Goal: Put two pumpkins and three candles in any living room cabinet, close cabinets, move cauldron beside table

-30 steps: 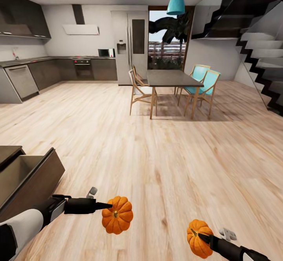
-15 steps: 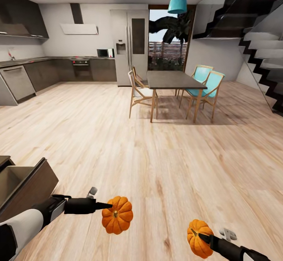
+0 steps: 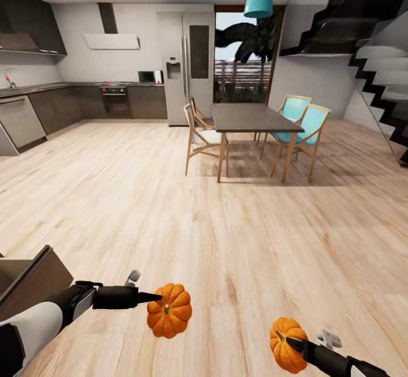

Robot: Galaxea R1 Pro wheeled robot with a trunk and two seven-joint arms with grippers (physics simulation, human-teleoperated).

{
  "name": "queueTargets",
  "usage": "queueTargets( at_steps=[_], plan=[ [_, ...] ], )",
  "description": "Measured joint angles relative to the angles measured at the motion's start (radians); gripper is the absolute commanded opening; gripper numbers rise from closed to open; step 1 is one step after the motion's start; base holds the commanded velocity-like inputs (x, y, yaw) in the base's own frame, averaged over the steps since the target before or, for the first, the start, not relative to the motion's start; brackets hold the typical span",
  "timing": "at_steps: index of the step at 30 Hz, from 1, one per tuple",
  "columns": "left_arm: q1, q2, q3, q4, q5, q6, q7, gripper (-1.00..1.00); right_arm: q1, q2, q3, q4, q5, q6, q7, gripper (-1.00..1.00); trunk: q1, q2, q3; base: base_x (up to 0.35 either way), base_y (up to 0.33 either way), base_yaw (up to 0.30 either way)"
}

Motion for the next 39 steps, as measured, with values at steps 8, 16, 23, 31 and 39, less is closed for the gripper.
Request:
queueTargets(
  at_steps=[8, 16, 23, 31, 39],
  plan=[
    [0.000, -0.001, 0.000, 0.000, 0.000, -0.001, 0.000, -1.00, 0.000, 0.000, 0.000, 0.000, 0.000, 0.000, -0.001, -1.00, 0.000, 0.000, 0.000, 0.337, 0.000, 0.000],
    [0.000, -0.001, 0.000, 0.000, 0.000, -0.001, 0.000, -1.00, 0.000, 0.001, 0.001, 0.000, 0.000, 0.000, 0.000, -1.00, 0.000, 0.000, 0.000, 0.337, 0.000, 0.000],
    [0.000, -0.001, 0.000, 0.000, 0.000, -0.001, 0.000, -1.00, 0.000, 0.000, 0.000, 0.000, 0.000, 0.000, 0.000, -1.00, 0.000, 0.000, 0.000, 0.337, 0.000, 0.000],
    [0.000, -0.001, 0.000, 0.000, 0.000, -0.001, 0.000, -1.00, 0.000, 0.001, 0.001, 0.000, 0.001, -0.001, 0.001, -1.00, 0.000, 0.000, 0.000, 0.337, 0.000, 0.000],
    [0.000, 0.003, 0.002, 0.001, 0.000, -0.005, 0.000, -1.00, 0.000, 0.001, -0.002, -0.001, 0.001, 0.000, 0.002, -1.00, 0.000, 0.000, 0.000, 0.233, 0.000, 0.149]
  ],
)
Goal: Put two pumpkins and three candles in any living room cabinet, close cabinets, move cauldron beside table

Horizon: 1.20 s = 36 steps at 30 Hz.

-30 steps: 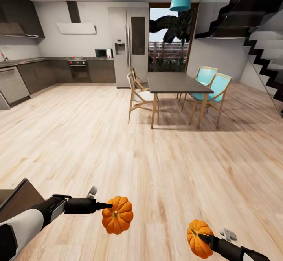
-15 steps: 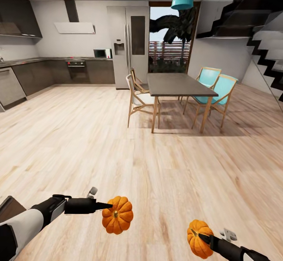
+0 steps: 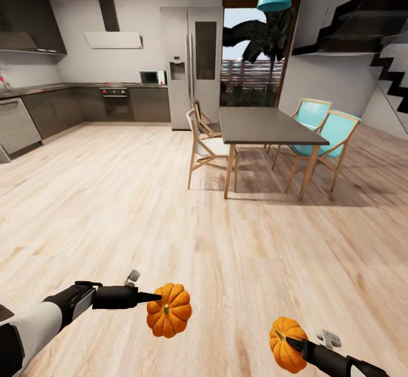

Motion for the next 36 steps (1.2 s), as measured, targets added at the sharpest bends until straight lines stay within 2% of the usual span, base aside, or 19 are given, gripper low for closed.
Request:
queueTargets(
  at_steps=[6, 22, 24, 28, 33, 34, 36],
  plan=[
    [0.000, 0.002, -0.003, 0.006, 0.000, -0.029, 0.000, -1.00, 0.000, 0.000, 0.003, 0.000, 0.001, 0.000, 0.000, -1.00, 0.000, 0.000, 0.000, 0.010, 0.000, 0.283],
    [0.000, 0.003, -0.003, 0.011, 0.000, -0.032, -0.001, -1.00, 0.000, 0.000, 0.002, 0.000, 0.001, 0.000, 0.003, -1.00, 0.000, 0.000, 0.000, 0.000, 0.000, 0.286],
    [0.000, 0.003, -0.002, 0.011, 0.000, -0.032, -0.001, -1.00, 0.000, -0.002, 0.002, -0.001, 0.002, 0.003, 0.015, -1.00, 0.000, 0.000, 0.000, 0.000, 0.000, 0.286],
    [0.000, 0.006, -0.001, 0.011, 0.002, -0.032, -0.002, -1.00, -0.001, -0.010, -0.007, -0.017, 0.001, 0.023, 0.093, -1.00, 0.000, 0.000, -0.001, 0.000, 0.000, 0.249],
    [0.000, 0.001, 0.010, 0.005, 0.005, -0.031, -0.007, -1.00, -0.010, -0.008, -0.012, -0.153, -0.001, 0.103, 0.108, -1.00, 0.000, 0.000, -0.007, 0.000, 0.000, 0.192],
    [0.000, 0.002, 0.014, 0.004, 0.006, -0.031, -0.008, -1.00, -0.013, -0.007, -0.015, -0.192, -0.003, 0.113, 0.099, -1.00, 0.000, 0.000, -0.008, 0.000, 0.000, 0.188],
    [-0.001, 0.002, 0.017, 0.004, 0.007, -0.031, -0.005, -1.00, -0.018, 0.013, -0.014, -0.283, -0.007, 0.127, 0.044, -1.00, 0.000, 0.000, -0.011, 0.000, 0.000, 0.187]
  ],
)
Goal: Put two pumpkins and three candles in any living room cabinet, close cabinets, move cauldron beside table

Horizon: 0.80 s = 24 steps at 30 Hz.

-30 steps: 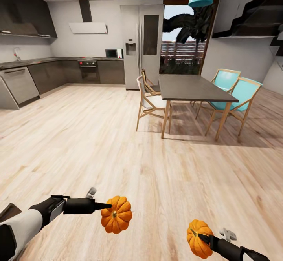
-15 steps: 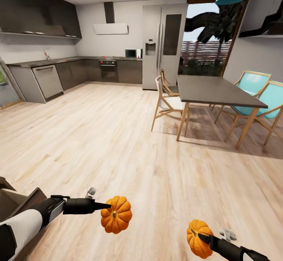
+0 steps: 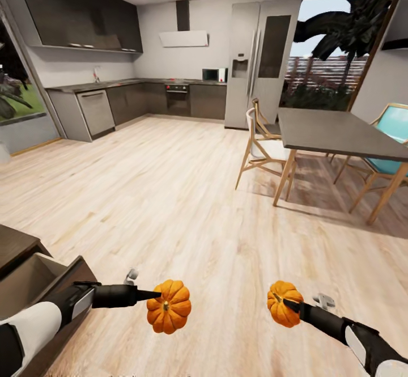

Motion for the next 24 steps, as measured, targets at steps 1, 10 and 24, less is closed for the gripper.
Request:
queueTargets(
  at_steps=[1, 10, 24],
  plan=[
    [-0.001, -0.001, 0.004, -0.004, 0.002, 0.000, 0.001, -1.00, -0.009, 0.070, 0.010, -0.083, 0.021, 0.003, -0.212, -1.00, 0.000, 0.000, -0.002, 0.000, 0.000, 0.186],
    [-0.005, 0.019, 0.111, -0.013, 0.002, 0.001, -0.012, -1.00, -0.043, 0.351, 0.187, -0.479, 0.005, 0.066, -0.640, -1.00, 0.000, 0.000, -0.013, 0.000, 0.000, 0.191],
    [-0.003, 0.035, 0.102, -0.012, -0.004, -0.001, -0.010, -1.00, -0.031, 0.345, 0.208, -0.476, 0.008, 0.090, -0.611, -1.00, 0.000, 0.000, -0.017, 0.000, 0.000, 0.278]
  ],
)
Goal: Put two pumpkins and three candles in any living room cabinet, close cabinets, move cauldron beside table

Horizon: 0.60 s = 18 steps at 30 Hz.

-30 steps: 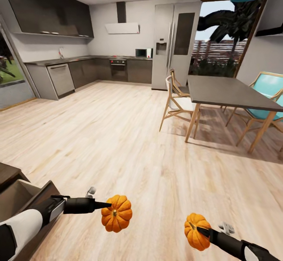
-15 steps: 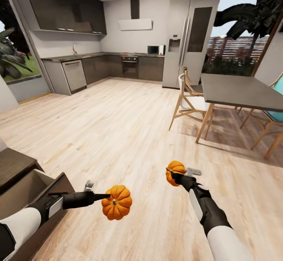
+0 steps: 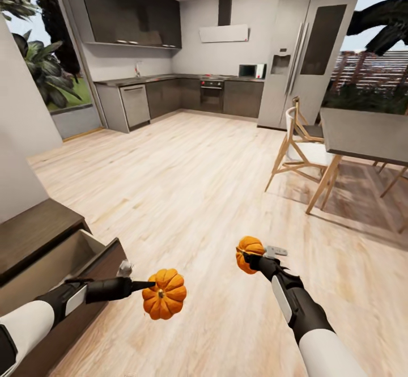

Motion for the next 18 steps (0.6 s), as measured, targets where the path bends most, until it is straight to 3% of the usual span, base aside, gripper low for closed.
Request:
queueTargets(
  at_steps=[2, 4, 18],
  plan=[
    [-0.001, 0.042, 0.009, 0.001, 0.004, 0.000, -0.001, -1.00, 0.000, -0.002, 0.000, -0.001, -0.001, 0.000, -0.001, -1.00, 0.000, 0.000, 0.000, 0.000, 0.000, 0.288],
    [-0.001, 0.051, 0.003, 0.000, 0.005, 0.000, -0.001, -1.00, 0.000, -0.002, 0.000, -0.002, 0.000, 0.000, -0.001, -1.00, 0.000, 0.000, 0.000, 0.000, 0.000, 0.288],
    [-0.001, 0.053, -0.003, 0.006, 0.004, -0.002, 0.000, -1.00, 0.001, -0.001, 0.000, 0.003, -0.002, 0.000, -0.001, -1.00, 0.000, 0.000, 0.000, 0.000, 0.000, 0.288]
  ],
)
